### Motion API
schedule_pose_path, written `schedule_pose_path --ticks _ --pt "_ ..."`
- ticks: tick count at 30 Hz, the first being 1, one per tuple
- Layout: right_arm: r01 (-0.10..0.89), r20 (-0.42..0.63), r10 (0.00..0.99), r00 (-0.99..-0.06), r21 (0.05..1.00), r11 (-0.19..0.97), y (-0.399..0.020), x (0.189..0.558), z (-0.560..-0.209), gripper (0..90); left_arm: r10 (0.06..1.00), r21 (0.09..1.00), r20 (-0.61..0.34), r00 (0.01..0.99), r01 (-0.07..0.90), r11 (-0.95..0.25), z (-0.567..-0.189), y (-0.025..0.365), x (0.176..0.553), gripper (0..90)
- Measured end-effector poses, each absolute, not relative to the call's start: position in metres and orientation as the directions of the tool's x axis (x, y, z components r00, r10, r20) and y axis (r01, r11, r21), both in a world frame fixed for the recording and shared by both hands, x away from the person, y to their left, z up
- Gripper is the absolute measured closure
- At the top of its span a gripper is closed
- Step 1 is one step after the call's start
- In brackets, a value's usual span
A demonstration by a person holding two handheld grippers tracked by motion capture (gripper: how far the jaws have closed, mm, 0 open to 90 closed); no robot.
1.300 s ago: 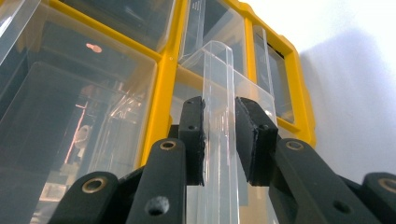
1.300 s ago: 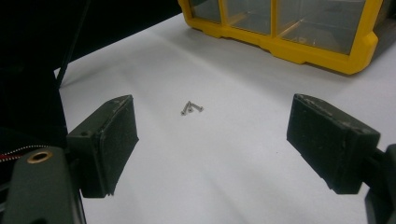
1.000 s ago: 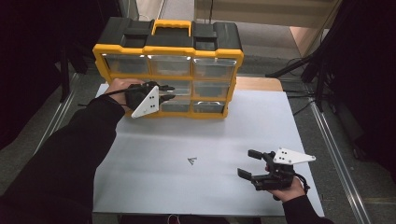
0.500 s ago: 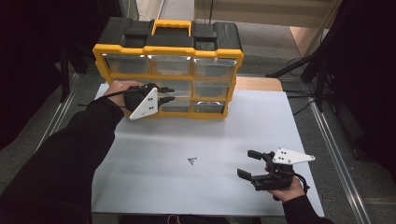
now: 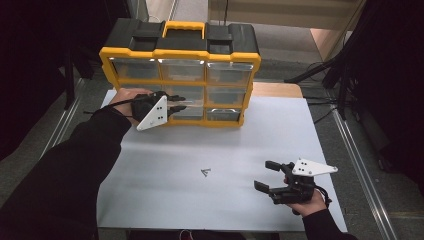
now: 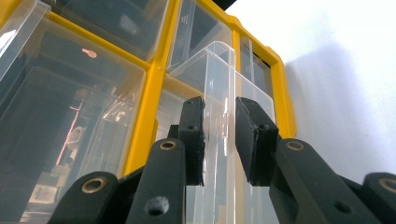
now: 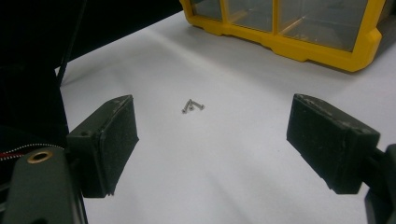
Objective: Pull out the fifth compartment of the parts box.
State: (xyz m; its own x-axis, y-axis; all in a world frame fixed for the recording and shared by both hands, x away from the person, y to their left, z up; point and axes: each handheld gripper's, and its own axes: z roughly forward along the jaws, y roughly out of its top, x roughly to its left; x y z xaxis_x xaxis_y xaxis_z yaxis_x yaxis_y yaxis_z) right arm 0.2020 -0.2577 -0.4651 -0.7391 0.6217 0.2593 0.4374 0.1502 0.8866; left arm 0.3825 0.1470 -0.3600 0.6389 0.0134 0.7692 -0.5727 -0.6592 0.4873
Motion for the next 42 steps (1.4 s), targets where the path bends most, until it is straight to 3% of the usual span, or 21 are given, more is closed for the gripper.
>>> schedule_pose_path --ticks 42 --pt "0.439 0.256 0.616 -0.745 0.884 0.163 -0.256 0.202 -0.466 17.5 0.018 0.515 0.749 0.662 -0.565 -0.645 -0.360 0.151 0.363 72.4"
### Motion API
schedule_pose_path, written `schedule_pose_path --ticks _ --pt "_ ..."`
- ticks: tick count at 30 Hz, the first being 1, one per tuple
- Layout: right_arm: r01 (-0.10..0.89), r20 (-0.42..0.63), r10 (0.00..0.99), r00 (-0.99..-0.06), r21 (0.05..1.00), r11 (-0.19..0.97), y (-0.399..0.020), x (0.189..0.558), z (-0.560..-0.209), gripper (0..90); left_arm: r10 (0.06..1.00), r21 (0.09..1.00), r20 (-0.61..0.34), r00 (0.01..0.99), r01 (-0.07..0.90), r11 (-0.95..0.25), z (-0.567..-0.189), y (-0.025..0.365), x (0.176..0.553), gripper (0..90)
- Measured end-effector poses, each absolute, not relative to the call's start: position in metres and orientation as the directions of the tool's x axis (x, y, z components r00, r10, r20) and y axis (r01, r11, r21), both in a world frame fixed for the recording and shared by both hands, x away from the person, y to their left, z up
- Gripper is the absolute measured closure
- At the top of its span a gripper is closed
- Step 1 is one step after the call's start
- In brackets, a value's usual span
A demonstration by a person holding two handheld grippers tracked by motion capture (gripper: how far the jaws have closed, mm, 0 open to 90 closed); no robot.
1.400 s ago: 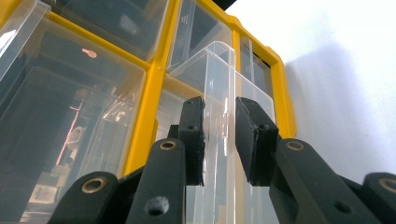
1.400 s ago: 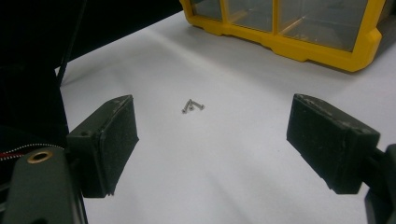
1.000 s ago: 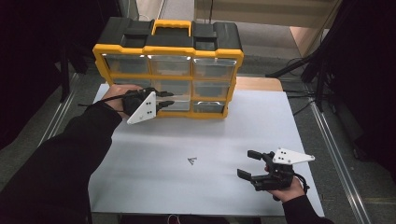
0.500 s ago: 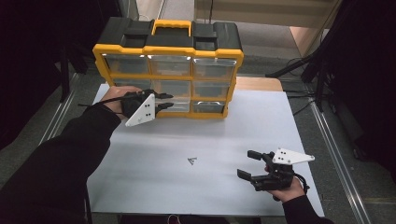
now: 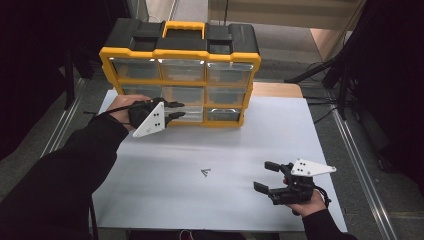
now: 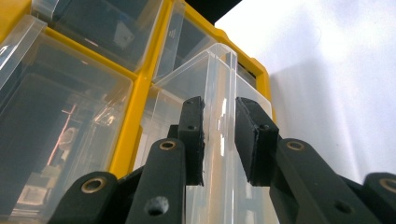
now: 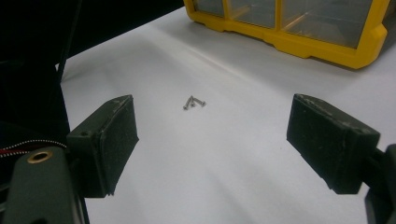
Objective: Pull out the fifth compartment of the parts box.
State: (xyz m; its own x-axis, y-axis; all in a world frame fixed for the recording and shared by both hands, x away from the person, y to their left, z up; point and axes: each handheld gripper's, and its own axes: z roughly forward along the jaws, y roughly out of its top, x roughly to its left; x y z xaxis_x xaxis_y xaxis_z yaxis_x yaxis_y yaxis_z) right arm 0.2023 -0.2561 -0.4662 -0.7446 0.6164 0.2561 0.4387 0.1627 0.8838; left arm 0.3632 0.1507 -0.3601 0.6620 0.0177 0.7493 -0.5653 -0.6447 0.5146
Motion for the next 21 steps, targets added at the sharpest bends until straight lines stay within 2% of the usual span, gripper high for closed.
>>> schedule_pose_path --ticks 21 --pt "0.441 0.255 0.619 -0.742 0.882 0.164 -0.2561 0.2019 -0.4661 17.5 0.014 0.529 0.736 0.676 -0.563 -0.635 -0.3596 0.1511 0.3620 72.4"
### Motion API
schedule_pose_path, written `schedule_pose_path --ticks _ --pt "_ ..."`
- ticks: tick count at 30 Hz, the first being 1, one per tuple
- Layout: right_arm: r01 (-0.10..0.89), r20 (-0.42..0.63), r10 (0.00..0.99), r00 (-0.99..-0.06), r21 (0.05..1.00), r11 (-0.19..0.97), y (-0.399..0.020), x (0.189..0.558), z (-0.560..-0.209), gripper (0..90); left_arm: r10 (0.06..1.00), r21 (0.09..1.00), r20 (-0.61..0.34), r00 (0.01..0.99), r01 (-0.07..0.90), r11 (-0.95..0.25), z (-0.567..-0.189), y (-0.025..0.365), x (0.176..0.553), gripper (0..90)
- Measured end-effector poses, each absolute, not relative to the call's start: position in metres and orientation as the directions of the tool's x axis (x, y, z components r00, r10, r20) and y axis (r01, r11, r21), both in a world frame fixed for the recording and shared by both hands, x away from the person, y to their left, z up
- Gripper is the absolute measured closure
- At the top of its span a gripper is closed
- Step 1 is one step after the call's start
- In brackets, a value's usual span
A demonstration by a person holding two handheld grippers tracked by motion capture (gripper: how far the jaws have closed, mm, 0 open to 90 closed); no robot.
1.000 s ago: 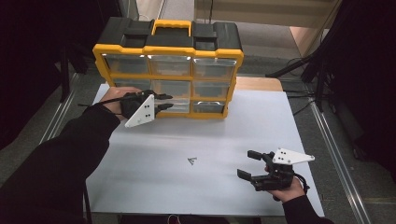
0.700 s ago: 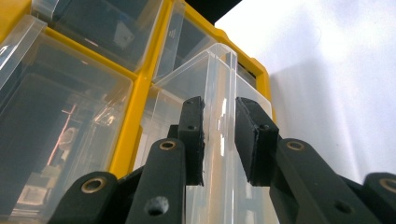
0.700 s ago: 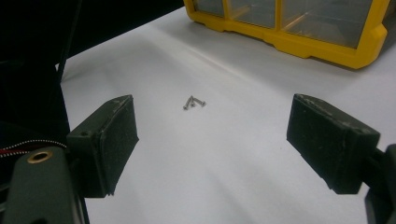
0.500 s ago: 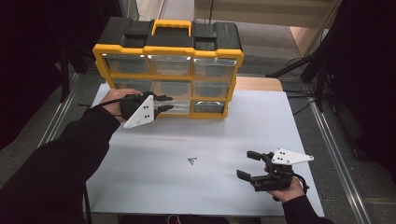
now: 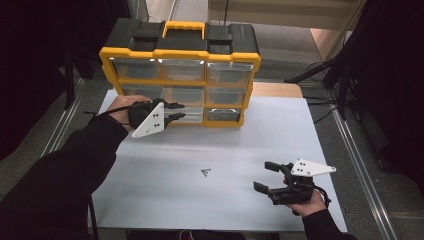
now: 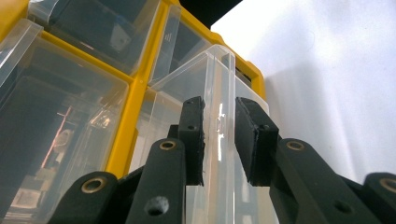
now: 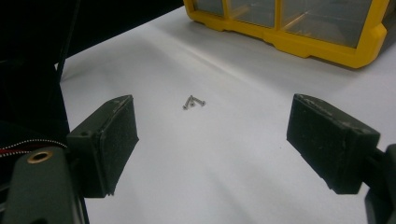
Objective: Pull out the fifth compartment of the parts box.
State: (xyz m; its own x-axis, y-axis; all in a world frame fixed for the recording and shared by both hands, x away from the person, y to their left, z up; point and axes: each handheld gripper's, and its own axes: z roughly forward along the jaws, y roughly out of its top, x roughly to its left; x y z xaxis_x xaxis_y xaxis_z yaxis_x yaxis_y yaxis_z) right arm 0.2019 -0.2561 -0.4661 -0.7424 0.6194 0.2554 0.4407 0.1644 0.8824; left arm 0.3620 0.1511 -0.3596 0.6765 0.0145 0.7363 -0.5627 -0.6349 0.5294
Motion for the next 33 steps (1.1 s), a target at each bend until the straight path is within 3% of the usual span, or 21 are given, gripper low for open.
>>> schedule_pose_path --ticks 31,33 --pt "0.443 0.258 0.619 -0.742 0.881 0.164 -0.2563 0.2020 -0.4661 17.4 0.009 0.528 0.741 0.672 -0.575 -0.625 -0.3613 0.1514 0.3601 71.6" --pt "0.441 0.256 0.617 -0.744 0.882 0.165 -0.2560 0.2021 -0.4661 17.4 0.011 0.533 0.740 0.673 -0.576 -0.619 -0.3616 0.1509 0.3616 62.5"
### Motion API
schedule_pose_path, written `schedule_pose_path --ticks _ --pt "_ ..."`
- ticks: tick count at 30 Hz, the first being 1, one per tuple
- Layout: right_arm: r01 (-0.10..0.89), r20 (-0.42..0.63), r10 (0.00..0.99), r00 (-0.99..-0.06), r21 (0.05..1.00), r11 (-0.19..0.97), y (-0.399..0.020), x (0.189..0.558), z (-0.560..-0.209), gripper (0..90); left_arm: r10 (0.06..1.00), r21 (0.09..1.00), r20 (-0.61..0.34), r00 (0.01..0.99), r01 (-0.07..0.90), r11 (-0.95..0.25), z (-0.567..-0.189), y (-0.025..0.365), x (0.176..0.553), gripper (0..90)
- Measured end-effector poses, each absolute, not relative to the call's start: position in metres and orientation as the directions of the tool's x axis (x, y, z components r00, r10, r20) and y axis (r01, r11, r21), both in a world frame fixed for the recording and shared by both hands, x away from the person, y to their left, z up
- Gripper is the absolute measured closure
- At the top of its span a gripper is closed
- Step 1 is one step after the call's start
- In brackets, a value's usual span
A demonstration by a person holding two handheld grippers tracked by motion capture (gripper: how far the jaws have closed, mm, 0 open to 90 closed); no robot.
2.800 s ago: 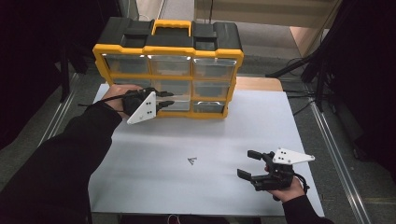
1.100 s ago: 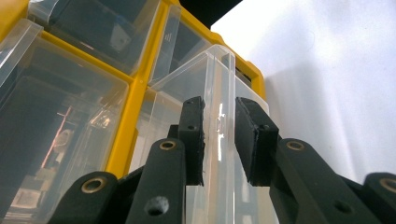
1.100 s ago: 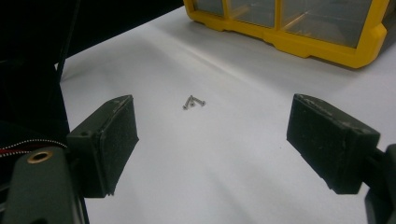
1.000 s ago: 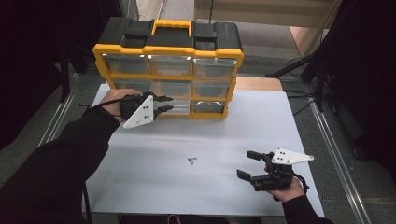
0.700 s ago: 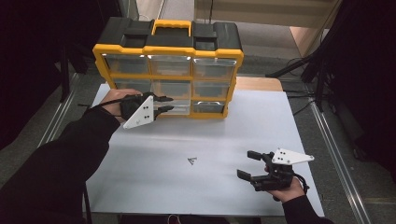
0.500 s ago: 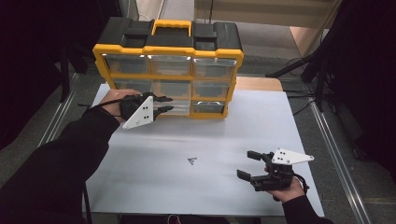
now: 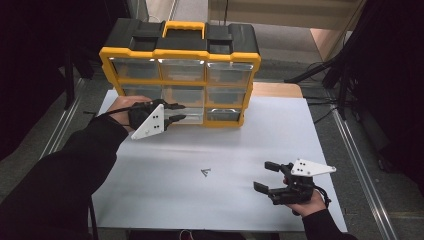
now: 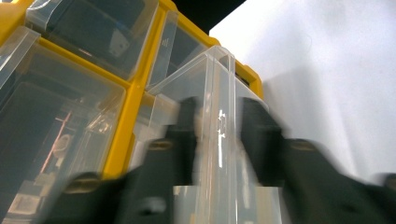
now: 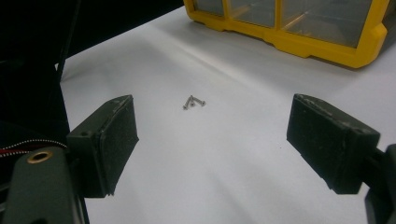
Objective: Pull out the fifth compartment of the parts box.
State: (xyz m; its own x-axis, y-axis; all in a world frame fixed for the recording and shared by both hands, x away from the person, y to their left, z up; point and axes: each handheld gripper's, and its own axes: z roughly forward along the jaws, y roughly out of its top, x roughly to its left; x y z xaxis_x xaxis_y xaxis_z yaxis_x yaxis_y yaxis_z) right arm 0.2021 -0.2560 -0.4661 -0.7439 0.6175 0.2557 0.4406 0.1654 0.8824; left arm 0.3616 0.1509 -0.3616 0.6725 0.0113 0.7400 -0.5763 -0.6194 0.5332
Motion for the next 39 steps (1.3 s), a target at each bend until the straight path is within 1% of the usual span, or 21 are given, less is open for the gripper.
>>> schedule_pose_path --ticks 1,6,7,9,10,11,15,19,23,27,33,36,39 --pt "0.440 0.255 0.617 -0.744 0.883 0.166 -0.256 0.202 -0.466 17.4 0.020 0.539 0.738 0.675 -0.572 -0.618 -0.362 0.151 0.362 62.3" --pt "0.441 0.256 0.617 -0.744 0.882 0.166 -0.256 0.202 -0.466 17.4 0.043 0.551 0.733 0.679 -0.556 -0.622 -0.361 0.150 0.367 33.3" --pt "0.443 0.257 0.618 -0.743 0.881 0.166 -0.256 0.202 -0.466 17.4 0.048 0.555 0.732 0.680 -0.553 -0.621 -0.361 0.150 0.367 30.0" --pt "0.442 0.256 0.617 -0.744 0.882 0.166 -0.256 0.202 -0.466 17.4 0.049 0.586 0.700 0.712 -0.534 -0.610 -0.359 0.151 0.368 29.4" --pt "0.441 0.256 0.618 -0.744 0.882 0.167 -0.256 0.202 -0.466 17.4 0.056 0.602 0.687 0.725 -0.524 -0.603 -0.360 0.150 0.368 27.3" --pt "0.441 0.255 0.617 -0.744 0.882 0.167 -0.256 0.202 -0.466 17.4 0.060 0.617 0.670 0.740 -0.510 -0.600 -0.360 0.150 0.368 22.4" --pt "0.441 0.255 0.618 -0.744 0.882 0.167 -0.256 0.202 -0.466 17.4 0.042 0.624 0.640 0.767 -0.487 -0.611 -0.360 0.150 0.369 21.8" --pt "0.441 0.256 0.617 -0.745 0.882 0.166 -0.256 0.202 -0.466 17.4 0.036 0.654 0.587 0.809 -0.447 -0.610 -0.360 0.150 0.370 21.8" --pt "0.443 0.256 0.616 -0.745 0.880 0.170 -0.256 0.202 -0.466 17.4 0.048 0.683 0.544 0.838 -0.409 -0.605 -0.357 0.151 0.371 21.8" --pt "0.442 0.255 0.615 -0.746 0.881 0.170 -0.256 0.202 -0.466 17.4 0.056 0.719 0.477 0.877 -0.353 -0.598 -0.355 0.151 0.372 21.8" --pt "0.444 0.258 0.613 -0.747 0.879 0.171 -0.256 0.202 -0.466 17.4 0.070 0.723 0.419 0.905 -0.286 -0.628 -0.354 0.150 0.372 21.8" --pt "0.444 0.258 0.614 -0.746 0.880 0.170 -0.256 0.202 -0.466 17.3 0.083 0.753 0.359 0.930 -0.236 -0.614 -0.351 0.150 0.373 21.8" --pt "0.448 0.261 0.614 -0.745 0.878 0.170 -0.255 0.202 -0.466 17.2 0.111 0.776 0.338 0.935 -0.210 -0.595 -0.350 0.151 0.374 21.9"
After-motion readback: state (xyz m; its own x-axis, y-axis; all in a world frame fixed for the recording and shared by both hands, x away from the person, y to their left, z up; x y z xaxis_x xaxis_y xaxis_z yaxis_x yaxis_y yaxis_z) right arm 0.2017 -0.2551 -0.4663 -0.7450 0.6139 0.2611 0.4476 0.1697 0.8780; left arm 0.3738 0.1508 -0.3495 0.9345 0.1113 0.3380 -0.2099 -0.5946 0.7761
